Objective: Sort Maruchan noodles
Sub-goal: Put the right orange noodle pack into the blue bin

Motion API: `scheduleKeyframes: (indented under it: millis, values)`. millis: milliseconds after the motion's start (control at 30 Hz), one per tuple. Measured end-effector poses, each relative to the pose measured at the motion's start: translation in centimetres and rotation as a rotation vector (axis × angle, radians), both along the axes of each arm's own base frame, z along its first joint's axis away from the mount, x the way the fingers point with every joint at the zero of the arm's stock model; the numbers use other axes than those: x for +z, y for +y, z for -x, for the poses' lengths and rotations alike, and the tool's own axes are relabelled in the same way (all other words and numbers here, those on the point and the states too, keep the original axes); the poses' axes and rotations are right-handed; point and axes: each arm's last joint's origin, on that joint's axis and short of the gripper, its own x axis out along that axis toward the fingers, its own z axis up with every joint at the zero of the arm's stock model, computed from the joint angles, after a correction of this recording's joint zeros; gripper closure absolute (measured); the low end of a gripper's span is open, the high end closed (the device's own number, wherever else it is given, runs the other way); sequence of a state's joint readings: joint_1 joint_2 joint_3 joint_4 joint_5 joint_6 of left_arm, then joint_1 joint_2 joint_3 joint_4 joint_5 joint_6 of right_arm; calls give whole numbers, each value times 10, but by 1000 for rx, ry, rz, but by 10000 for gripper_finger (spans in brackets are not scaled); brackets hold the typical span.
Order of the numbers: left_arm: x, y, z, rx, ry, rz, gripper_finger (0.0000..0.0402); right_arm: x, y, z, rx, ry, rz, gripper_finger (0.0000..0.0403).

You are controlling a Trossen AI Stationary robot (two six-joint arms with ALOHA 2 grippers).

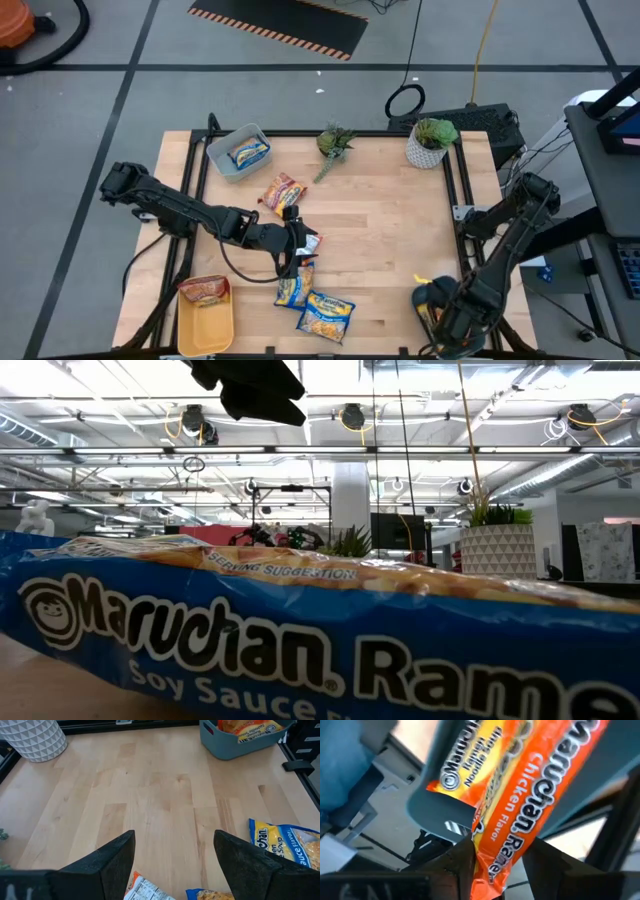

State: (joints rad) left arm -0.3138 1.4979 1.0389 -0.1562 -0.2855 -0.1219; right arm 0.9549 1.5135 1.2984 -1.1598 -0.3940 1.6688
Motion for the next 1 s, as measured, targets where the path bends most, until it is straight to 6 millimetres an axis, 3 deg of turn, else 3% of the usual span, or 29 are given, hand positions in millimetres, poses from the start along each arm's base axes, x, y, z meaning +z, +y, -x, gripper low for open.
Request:
scheduleKeyframes:
  millis: [633,1000]
  values:
    - [0,0,0,-4,-3,-5,126,4,-15,14,-24,126,129,294]
    - [0,0,0,2,-3,4,126,4,-7,9,-42,50,64,211]
